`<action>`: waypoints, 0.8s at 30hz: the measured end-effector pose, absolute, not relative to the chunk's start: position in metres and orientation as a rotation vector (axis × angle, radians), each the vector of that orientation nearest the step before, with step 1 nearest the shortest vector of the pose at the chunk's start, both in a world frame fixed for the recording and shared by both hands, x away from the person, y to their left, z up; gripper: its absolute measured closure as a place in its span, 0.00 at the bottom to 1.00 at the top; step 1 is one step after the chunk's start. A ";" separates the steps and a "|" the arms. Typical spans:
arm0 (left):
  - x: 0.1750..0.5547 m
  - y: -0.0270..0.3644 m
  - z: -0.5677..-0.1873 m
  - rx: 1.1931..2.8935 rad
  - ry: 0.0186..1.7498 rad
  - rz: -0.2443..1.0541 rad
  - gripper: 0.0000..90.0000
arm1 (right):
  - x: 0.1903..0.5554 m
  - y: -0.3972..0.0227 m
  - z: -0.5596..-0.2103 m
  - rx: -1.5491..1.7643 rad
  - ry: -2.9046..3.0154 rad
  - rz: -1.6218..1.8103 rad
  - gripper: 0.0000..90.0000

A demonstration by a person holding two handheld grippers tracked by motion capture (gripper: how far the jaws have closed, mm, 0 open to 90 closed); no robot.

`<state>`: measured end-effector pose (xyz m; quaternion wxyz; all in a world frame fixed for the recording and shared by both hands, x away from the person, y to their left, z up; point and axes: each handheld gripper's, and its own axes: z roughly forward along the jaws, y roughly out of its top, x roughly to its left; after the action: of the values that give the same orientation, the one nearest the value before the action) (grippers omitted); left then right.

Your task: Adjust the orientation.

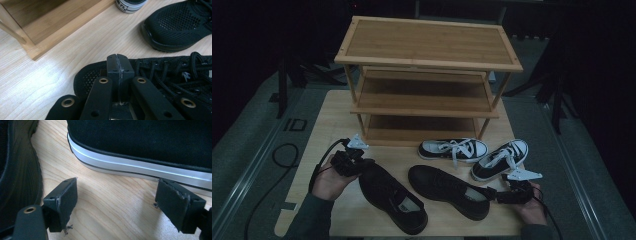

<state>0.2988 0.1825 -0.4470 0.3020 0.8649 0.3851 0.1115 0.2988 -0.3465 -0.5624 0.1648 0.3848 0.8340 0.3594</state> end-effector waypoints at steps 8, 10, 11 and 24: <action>0.297 0.176 -0.449 2.305 1.004 0.269 1.00 | 0.299 -0.346 -0.562 1.097 2.376 1.024 0.20; 0.296 0.172 -0.450 2.312 0.989 0.256 1.00 | 0.299 -0.346 -0.562 1.097 2.376 1.024 0.20; 0.297 0.171 -0.451 2.308 0.992 0.249 1.00 | 0.299 -0.346 -0.562 1.097 2.376 1.024 0.20; 0.294 0.165 -0.454 2.316 0.963 0.200 1.00 | 0.299 -0.346 -0.562 1.097 2.377 1.024 0.20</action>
<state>0.2939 0.1653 -0.4542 0.3075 0.8758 0.3643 0.0757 0.2987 -0.3465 -0.5624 0.1647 0.3849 0.8340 0.3594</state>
